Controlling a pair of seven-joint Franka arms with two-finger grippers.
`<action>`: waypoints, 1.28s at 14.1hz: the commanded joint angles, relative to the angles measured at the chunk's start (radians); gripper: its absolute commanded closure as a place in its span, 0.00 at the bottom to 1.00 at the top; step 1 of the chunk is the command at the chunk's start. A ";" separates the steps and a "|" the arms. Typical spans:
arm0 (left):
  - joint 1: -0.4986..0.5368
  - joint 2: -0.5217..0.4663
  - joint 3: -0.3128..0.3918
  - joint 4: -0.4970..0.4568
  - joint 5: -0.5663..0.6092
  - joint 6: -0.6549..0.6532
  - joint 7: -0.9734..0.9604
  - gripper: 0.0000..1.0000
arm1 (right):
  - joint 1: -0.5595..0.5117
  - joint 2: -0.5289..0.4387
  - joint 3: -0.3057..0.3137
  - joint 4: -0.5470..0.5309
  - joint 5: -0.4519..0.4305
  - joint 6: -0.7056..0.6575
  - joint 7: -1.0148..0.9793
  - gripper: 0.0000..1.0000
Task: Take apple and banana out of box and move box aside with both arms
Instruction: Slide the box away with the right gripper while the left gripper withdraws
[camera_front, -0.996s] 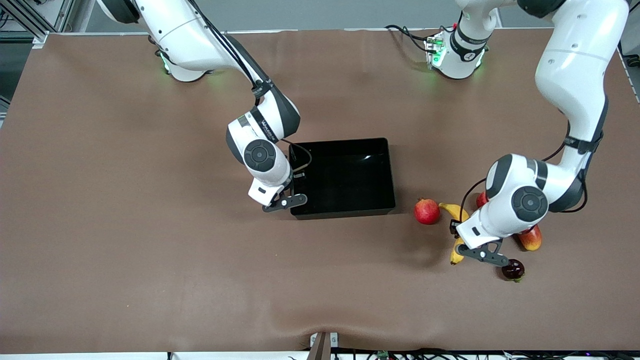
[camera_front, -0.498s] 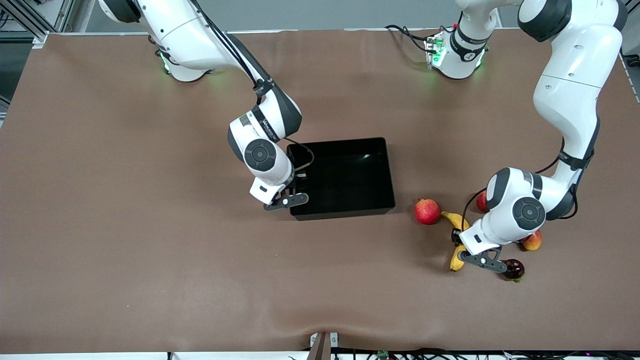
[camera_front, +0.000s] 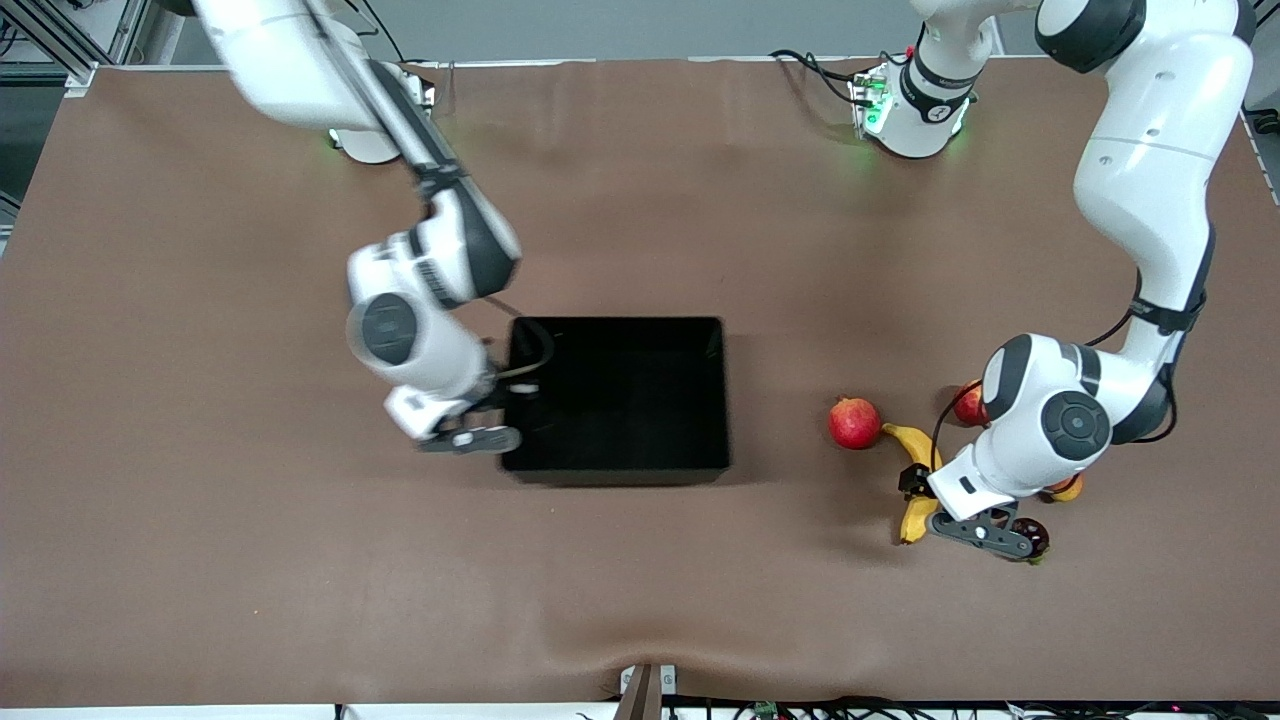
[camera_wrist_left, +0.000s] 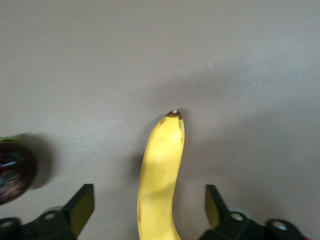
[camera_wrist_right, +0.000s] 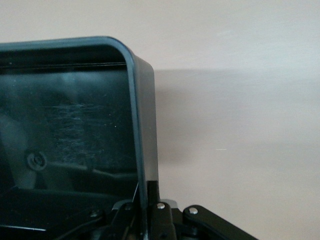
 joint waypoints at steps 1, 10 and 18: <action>-0.019 -0.118 -0.001 -0.016 0.002 -0.119 -0.054 0.00 | -0.109 -0.088 0.022 -0.052 0.012 -0.051 -0.021 1.00; 0.033 -0.420 -0.065 -0.015 -0.034 -0.468 -0.279 0.00 | -0.474 -0.105 0.017 -0.052 -0.003 -0.227 -0.345 1.00; 0.067 -0.651 -0.065 -0.021 -0.155 -0.690 -0.192 0.00 | -0.726 -0.012 0.017 -0.013 -0.113 -0.149 -0.634 1.00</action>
